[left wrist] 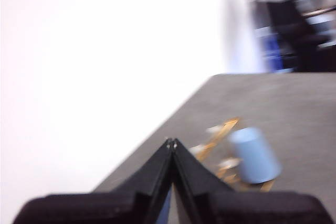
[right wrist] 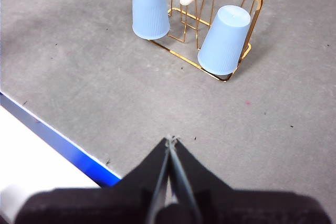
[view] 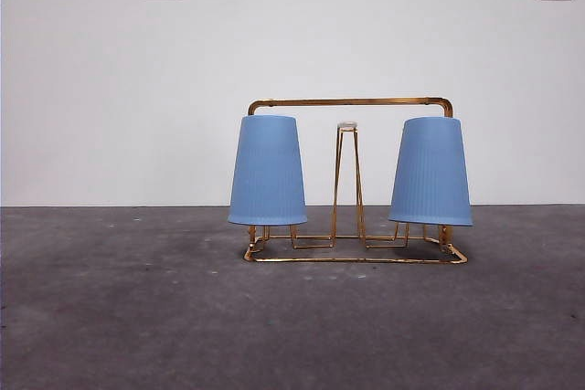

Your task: Pick up cup 1,put cup 1 in the cup rack,pick up cup 2,put cup 2 in the cup rack

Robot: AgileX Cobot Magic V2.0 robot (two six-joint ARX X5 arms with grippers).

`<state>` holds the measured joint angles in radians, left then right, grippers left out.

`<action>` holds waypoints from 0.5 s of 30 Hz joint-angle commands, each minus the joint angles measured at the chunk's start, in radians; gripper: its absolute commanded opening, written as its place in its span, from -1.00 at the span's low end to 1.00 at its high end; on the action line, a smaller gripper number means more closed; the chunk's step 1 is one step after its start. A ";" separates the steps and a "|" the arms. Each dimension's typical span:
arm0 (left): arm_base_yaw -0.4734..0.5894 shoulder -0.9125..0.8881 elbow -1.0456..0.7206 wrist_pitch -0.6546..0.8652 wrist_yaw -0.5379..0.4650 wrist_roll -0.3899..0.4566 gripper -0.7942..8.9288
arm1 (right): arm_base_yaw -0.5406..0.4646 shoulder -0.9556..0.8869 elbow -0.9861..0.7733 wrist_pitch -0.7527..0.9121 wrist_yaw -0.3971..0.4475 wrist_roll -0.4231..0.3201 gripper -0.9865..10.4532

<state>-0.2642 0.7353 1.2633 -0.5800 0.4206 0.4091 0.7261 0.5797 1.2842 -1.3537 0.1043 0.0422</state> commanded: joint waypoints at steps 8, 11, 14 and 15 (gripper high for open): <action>0.217 -0.226 -0.364 0.185 0.005 0.034 -0.84 | 0.000 0.000 -0.008 -0.023 0.001 0.010 -0.82; 0.237 -0.312 -0.533 0.273 0.005 -0.028 -0.84 | 0.000 0.000 -0.008 -0.023 0.001 0.010 -0.82; 0.256 -0.397 -0.693 0.344 -0.006 -0.082 -0.84 | 0.000 0.000 -0.008 -0.023 0.001 0.010 -0.82; 0.262 -0.425 -0.739 0.364 -0.012 -0.095 -0.84 | 0.000 0.000 -0.008 -0.023 0.001 0.010 -0.82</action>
<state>-0.0090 0.3367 0.5766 -0.2398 0.4118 0.3645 0.7261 0.5797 1.2842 -1.3537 0.1043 0.0422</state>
